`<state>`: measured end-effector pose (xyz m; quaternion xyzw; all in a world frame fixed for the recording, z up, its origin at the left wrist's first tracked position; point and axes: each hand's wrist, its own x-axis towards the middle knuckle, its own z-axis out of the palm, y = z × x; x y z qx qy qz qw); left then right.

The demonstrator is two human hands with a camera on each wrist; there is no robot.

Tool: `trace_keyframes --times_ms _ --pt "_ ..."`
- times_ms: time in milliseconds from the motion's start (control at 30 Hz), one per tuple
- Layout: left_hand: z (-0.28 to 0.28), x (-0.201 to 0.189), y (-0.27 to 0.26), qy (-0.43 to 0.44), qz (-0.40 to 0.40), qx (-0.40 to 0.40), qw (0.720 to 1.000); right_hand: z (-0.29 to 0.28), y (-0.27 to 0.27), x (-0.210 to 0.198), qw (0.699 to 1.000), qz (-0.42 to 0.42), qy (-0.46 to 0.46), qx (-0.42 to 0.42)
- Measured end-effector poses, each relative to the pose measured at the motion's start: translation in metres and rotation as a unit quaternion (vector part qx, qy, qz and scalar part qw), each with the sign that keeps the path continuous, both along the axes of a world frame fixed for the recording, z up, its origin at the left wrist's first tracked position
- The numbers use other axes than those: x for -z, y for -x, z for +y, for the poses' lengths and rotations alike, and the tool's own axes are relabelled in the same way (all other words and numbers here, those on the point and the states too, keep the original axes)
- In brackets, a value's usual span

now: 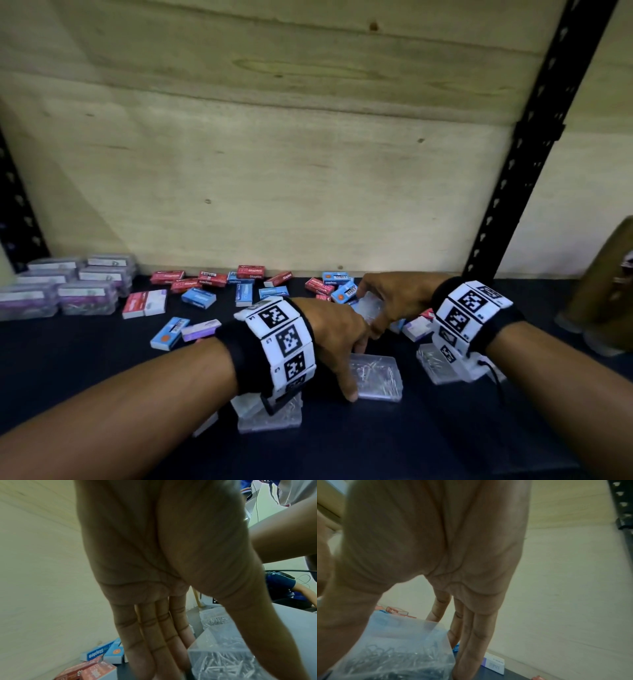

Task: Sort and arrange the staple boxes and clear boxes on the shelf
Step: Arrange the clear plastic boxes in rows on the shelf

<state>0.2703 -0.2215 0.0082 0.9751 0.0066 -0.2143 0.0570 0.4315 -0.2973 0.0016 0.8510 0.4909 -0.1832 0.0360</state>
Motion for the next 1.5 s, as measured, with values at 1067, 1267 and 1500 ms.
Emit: trace_keyframes --times_ms 1067,1267,1500 --pt "0.141 -0.011 0.104 0.166 -0.194 -0.274 0.927 0.044 0.037 -0.042 0.985 0.117 -0.125 -0.028" --pt "0.179 -0.002 0.163 0.238 -0.229 -0.289 0.898 0.101 0.084 -0.042 0.978 0.137 -0.115 -0.104" --pt "0.221 0.006 0.245 0.271 -0.225 -0.378 0.856 0.177 0.145 -0.039 0.970 0.124 -0.106 -0.179"
